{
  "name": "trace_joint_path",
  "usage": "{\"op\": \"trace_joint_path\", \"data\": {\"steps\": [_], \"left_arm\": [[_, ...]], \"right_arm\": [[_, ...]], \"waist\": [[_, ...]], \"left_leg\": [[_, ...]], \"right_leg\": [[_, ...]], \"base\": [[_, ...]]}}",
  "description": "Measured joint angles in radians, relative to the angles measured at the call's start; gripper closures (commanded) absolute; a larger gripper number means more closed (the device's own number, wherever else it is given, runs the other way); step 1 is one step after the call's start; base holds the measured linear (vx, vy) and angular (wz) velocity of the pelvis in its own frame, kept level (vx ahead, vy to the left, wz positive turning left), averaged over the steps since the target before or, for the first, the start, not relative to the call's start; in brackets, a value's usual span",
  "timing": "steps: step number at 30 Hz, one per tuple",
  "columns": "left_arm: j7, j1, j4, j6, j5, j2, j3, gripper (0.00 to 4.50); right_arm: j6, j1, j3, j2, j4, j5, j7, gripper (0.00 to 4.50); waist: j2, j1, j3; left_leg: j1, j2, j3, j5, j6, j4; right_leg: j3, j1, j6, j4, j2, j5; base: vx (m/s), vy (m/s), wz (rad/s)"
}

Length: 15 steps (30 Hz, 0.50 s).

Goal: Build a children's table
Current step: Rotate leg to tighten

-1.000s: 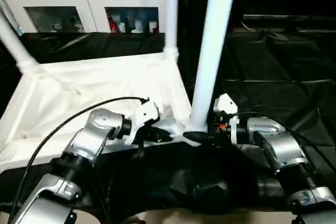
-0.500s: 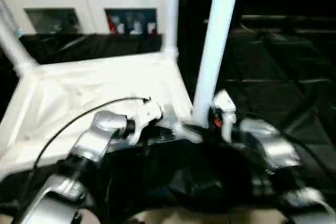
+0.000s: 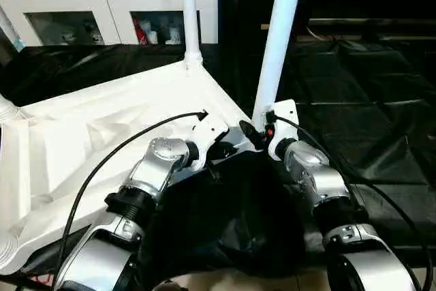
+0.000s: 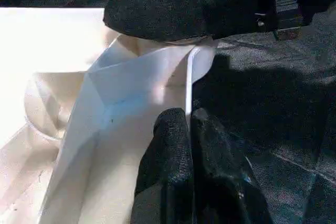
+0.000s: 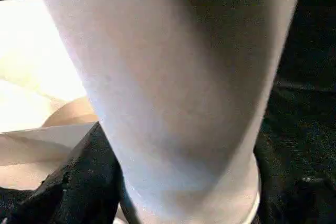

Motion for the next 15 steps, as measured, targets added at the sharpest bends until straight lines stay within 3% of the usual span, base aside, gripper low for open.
{"op": "trace_joint_path", "data": {"steps": [3,8,15], "left_arm": [[-0.040,0.007,-0.005,-0.009,-0.007,0.020,0.003,4.50],[-0.149,0.042,-0.053,-0.020,-0.026,0.072,0.000,4.50],[-0.300,0.084,-0.119,-0.030,-0.056,0.136,-0.026,4.50]], "right_arm": [[-0.002,0.015,0.009,-0.025,-0.014,0.003,0.105,0.95],[-0.003,0.068,0.085,-0.127,-0.094,0.003,0.332,0.95],[0.015,0.112,0.148,-0.240,-0.181,0.031,0.599,0.95]], "waist": [[0.000,-0.001,0.000],[0.000,0.001,0.000],[-0.001,0.008,0.001]], "left_leg": [[0.000,0.000,0.000,0.000,0.000,0.000],[-0.001,0.000,0.000,0.000,0.000,-0.001],[-0.003,0.000,0.001,0.000,0.001,0.001]], "right_leg": [[0.000,0.000,0.000,0.000,0.000,0.000],[-0.001,-0.001,0.000,0.000,0.000,0.000],[-0.001,-0.001,0.000,0.000,-0.001,0.000]], "base": [[0.000,0.000,0.00],[0.000,0.000,0.00],[0.000,0.000,0.00]]}}
